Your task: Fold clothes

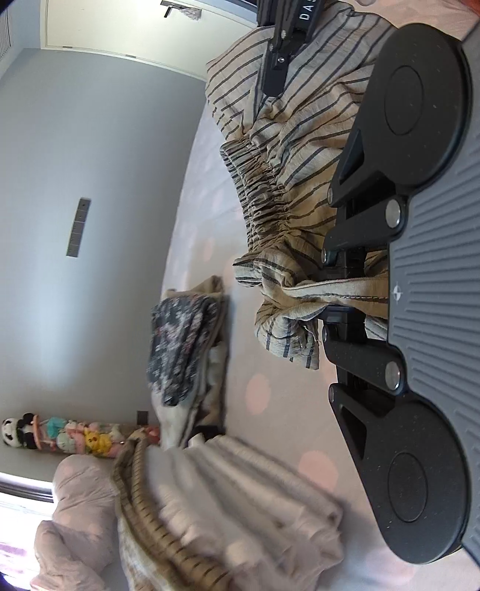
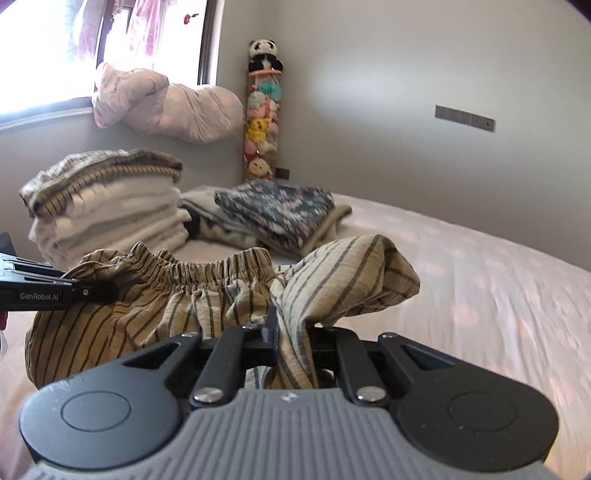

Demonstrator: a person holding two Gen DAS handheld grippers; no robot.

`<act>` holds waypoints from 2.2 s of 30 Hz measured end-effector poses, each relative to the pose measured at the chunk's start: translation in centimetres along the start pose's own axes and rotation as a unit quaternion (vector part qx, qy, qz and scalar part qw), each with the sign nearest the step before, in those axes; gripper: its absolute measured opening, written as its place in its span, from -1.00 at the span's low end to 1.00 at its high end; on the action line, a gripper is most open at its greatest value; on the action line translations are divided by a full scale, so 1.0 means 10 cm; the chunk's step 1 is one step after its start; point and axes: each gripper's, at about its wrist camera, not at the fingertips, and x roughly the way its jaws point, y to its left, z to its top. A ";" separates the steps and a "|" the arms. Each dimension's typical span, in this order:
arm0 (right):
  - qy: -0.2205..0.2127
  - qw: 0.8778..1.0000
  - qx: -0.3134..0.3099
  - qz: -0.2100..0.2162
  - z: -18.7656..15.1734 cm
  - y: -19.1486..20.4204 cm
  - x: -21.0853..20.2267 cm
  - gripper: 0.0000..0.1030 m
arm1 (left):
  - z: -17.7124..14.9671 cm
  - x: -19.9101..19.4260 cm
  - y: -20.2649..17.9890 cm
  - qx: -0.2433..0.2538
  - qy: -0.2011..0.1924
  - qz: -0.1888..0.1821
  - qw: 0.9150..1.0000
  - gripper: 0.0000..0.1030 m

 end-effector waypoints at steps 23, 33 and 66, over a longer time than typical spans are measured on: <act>-0.013 0.959 -0.105 0.262 2.87 1.65 1.66 -0.78 | 1.48 -1.03 2.00 -0.157 -0.099 0.158 0.970 -0.85; -0.007 0.924 -0.165 0.345 3.43 2.42 2.85 -0.78 | 1.47 -0.86 2.52 -0.224 -0.152 0.213 0.939 -0.85; 0.041 0.939 -0.136 0.314 2.85 2.14 3.14 -0.04 | 1.28 -0.82 2.10 -0.121 -0.063 0.257 0.957 0.02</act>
